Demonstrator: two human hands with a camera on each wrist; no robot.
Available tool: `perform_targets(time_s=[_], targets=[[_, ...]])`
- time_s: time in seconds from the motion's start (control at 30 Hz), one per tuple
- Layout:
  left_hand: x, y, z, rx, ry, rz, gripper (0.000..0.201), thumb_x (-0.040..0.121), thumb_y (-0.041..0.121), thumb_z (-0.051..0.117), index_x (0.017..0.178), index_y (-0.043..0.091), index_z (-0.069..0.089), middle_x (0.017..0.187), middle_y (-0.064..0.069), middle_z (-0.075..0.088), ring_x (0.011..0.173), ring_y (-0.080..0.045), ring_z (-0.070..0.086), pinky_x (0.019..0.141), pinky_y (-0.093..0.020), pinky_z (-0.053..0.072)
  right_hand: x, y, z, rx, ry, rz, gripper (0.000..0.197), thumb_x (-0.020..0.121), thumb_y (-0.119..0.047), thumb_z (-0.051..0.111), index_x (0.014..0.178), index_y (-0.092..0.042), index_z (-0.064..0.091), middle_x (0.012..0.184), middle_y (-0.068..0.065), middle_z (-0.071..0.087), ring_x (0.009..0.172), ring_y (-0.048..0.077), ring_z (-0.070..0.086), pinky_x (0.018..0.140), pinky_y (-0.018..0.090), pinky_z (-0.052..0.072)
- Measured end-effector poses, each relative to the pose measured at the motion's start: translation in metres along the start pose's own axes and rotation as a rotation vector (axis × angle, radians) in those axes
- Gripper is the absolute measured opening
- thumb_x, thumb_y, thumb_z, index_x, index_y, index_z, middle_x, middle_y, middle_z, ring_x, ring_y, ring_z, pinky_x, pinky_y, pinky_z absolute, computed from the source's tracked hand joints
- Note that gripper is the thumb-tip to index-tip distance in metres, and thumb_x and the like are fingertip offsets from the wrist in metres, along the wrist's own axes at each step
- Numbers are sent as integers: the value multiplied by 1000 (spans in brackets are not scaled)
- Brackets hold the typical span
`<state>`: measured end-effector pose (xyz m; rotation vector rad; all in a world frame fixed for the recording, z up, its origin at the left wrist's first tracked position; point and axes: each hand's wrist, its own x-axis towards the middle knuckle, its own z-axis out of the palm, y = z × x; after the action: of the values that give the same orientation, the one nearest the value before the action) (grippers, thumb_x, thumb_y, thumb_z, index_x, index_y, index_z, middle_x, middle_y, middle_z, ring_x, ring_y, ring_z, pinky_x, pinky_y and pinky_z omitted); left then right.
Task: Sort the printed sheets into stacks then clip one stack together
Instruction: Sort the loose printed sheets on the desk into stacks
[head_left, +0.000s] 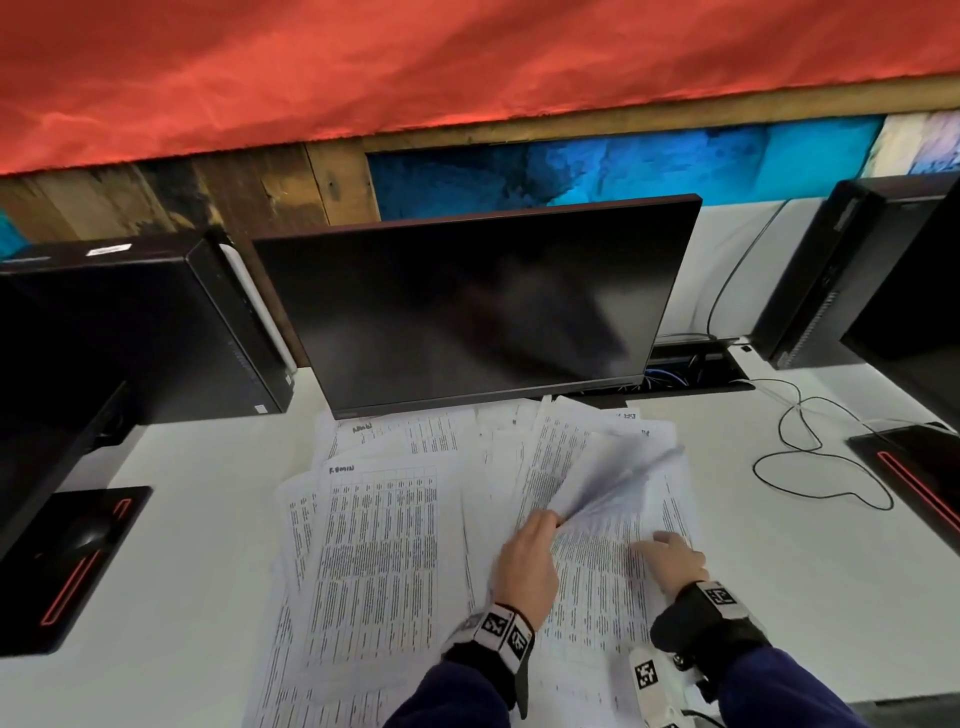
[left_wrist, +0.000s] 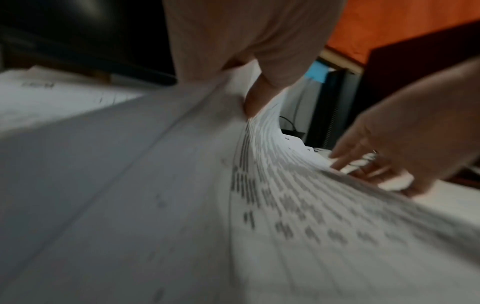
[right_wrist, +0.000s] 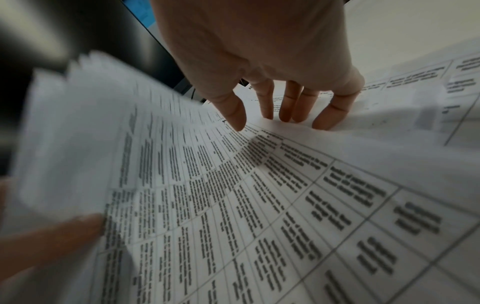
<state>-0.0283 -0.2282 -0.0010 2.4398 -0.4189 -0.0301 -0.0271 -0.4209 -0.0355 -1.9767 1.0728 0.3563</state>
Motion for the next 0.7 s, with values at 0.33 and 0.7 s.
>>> perform_targets(time_s=[0.33, 0.7], targets=[[-6, -8, -94, -727, 66, -253, 79, 91, -4, 52, 146, 34, 11, 139, 16, 25, 125, 0, 30, 103, -16, 26, -12, -24, -15, 657, -448, -235, 103, 54, -21, 89, 141, -13, 35, 134, 5, 55, 123, 26, 54, 103, 42, 42], [8, -23, -106, -783, 165, -466, 47, 94, 0, 45, 137, 17, 41, 124, 4, 54, 115, -15, 52, 98, -25, 39, -49, -70, -19, 659, -594, -319, 40, 87, 13, 50, 125, -1, 55, 110, 15, 71, 101, 32, 68, 89, 47, 53]])
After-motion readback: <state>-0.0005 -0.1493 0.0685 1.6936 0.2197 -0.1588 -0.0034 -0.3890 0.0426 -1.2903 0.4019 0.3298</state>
